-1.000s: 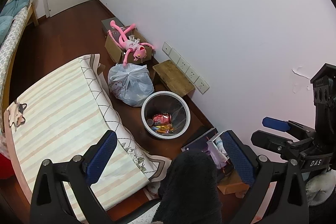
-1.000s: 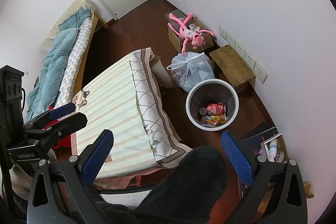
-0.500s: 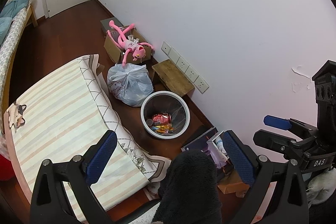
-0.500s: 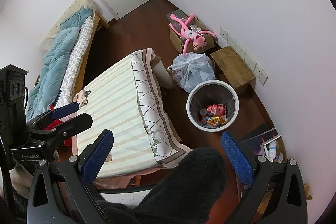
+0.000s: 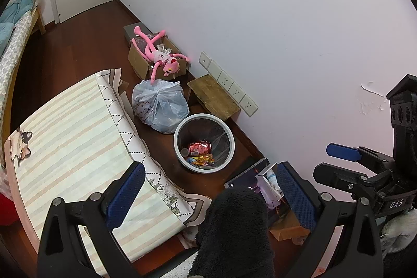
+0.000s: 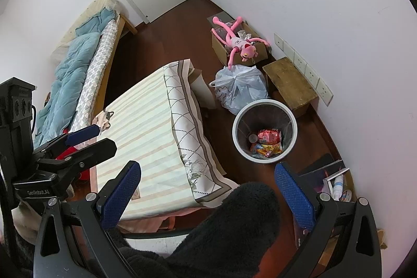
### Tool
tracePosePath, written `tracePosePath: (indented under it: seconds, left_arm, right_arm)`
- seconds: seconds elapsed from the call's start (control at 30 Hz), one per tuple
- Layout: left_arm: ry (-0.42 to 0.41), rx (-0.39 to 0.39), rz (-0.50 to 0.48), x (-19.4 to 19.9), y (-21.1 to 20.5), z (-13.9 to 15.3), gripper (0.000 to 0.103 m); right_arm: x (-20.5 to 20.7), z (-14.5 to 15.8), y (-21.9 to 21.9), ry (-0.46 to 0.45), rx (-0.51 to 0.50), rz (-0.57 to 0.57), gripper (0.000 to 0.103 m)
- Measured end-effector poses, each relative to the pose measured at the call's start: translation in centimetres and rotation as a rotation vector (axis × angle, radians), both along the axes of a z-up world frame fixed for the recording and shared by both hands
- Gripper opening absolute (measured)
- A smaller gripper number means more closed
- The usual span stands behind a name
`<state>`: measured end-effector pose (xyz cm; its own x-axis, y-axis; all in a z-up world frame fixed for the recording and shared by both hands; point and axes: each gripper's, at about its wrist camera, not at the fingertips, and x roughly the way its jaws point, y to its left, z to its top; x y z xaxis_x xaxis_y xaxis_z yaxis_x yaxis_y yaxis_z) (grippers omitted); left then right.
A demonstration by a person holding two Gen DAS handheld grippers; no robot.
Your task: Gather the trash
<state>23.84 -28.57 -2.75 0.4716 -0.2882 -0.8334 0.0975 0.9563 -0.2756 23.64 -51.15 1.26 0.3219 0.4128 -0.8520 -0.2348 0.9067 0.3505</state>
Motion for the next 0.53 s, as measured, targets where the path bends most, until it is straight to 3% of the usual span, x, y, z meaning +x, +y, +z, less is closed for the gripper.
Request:
tracePosePath:
  seconds: [0.53]
  left_arm:
    - [-0.004, -0.012, -0.001, -0.08, 0.07, 0.33, 0.103]
  right_arm:
    - [-0.07, 0.06, 0.10, 0.001, -0.002, 0.003, 0.103]
